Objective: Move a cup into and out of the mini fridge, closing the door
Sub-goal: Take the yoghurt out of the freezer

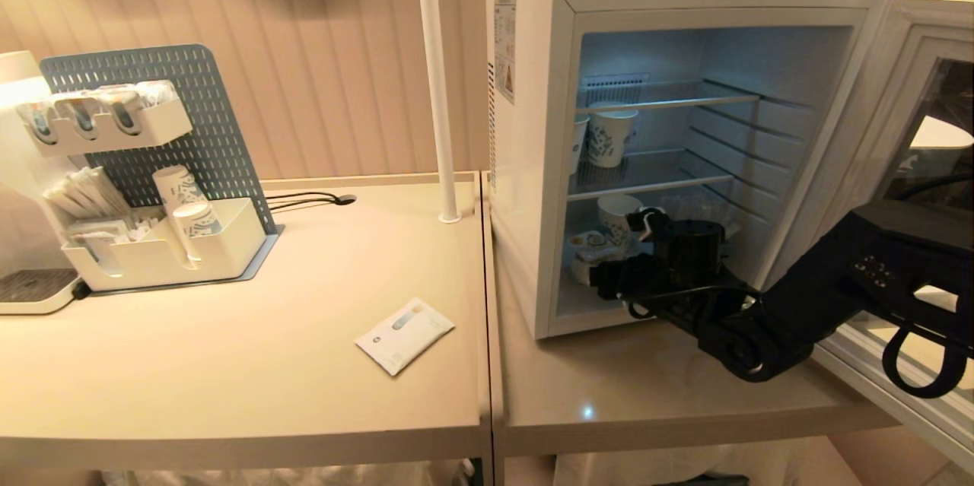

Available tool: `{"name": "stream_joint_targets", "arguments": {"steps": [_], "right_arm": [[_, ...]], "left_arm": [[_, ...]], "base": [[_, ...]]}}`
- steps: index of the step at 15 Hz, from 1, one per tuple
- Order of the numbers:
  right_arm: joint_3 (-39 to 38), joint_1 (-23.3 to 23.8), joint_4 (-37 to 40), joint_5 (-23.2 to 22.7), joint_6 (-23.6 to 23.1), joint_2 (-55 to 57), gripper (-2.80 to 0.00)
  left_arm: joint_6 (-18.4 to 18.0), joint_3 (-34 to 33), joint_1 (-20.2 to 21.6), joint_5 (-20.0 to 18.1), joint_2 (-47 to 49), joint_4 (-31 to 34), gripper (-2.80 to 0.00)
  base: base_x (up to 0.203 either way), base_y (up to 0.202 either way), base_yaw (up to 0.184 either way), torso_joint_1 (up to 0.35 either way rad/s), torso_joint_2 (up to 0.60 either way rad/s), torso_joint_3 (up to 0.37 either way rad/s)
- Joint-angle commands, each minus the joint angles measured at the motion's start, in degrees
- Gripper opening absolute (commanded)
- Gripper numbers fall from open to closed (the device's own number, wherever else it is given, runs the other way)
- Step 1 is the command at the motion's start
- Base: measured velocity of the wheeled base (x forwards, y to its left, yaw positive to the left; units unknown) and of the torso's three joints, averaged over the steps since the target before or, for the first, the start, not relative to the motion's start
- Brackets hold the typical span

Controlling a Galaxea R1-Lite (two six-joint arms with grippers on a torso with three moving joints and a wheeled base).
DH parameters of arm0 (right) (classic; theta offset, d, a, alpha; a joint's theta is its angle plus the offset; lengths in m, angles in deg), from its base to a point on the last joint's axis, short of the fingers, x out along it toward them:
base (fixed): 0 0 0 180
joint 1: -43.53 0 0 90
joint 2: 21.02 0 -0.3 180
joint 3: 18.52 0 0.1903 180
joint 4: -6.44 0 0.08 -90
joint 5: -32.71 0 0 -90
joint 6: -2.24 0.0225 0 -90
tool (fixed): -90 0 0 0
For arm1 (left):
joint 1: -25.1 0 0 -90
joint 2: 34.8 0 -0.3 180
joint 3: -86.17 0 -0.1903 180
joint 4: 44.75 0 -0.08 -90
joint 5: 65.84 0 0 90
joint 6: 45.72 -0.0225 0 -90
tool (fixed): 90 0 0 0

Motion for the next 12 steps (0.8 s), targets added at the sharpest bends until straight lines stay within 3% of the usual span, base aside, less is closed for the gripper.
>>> {"name": "stream_joint_targets", "arguments": {"steps": [1, 2, 3, 12], "right_arm": [[0.4, 0.0, -0.3, 0.0, 0.0, 0.5, 0.00], [0.5, 0.0, -0.3, 0.0, 0.0, 0.6, -1.87], [0.5, 0.0, 0.1, 0.0, 0.0, 0.7, -2.80], [-4.7, 0.0, 0.1, 0.0, 0.0, -4.9, -2.80]], "left_arm": [[0.0, 0.0, 0.0, 0.1, 0.1, 0.0, -2.80], [0.0, 0.0, 0.0, 0.0, 0.1, 0.0, -2.80], [0.0, 0.0, 0.0, 0.0, 0.1, 0.0, -2.80], [0.0, 0.0, 0.0, 0.0, 0.1, 0.0, -2.80]], "base": [[0.000, 0.000, 0.000, 0.000, 0.00, 0.000], [0.000, 0.000, 0.000, 0.000, 0.00, 0.000], [0.000, 0.000, 0.000, 0.000, 0.00, 0.000], [0.000, 0.000, 0.000, 0.000, 0.00, 0.000]]}}
